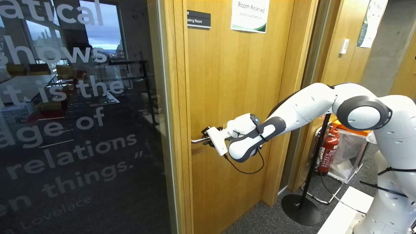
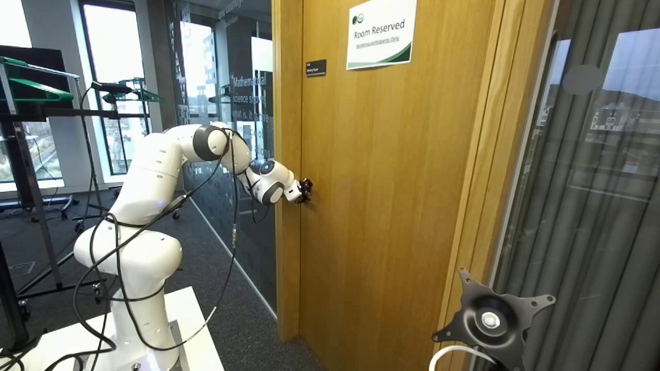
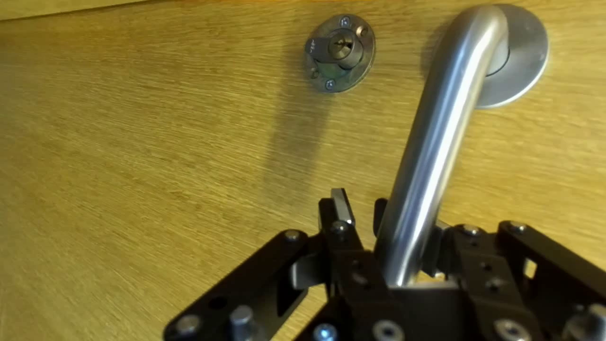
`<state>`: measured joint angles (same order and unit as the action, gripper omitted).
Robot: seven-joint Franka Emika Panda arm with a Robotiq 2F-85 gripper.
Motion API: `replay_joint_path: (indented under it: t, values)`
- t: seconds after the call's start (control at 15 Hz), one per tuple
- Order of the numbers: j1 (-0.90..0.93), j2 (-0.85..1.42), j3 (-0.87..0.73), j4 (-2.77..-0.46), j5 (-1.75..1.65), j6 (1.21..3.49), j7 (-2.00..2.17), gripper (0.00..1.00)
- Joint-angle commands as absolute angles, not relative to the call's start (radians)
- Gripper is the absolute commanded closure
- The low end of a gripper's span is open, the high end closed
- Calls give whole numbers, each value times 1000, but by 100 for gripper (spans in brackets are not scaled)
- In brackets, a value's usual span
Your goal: Pull the handle down and open the door
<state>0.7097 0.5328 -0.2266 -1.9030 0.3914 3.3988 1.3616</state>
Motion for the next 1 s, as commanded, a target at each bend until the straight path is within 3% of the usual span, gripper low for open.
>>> replay_joint_path:
  t: [0.0, 0.4, 0.47, 0.53, 0.73, 0.87, 0.93]
  values:
    - [781, 488, -293, -1935, 387, 3357, 1317, 94]
    - [824, 486, -339, -1938, 382, 3358, 1317, 94]
    - [772, 463, -269, -1939, 350, 3333, 1324, 52]
    - [794, 528, -314, -1904, 384, 3388, 1346, 74]
    - [787, 510, -291, -1905, 367, 3358, 1346, 52]
    - [787, 507, -285, -1905, 367, 3353, 1346, 52]
    - [790, 512, -293, -1901, 359, 3357, 1336, 27]
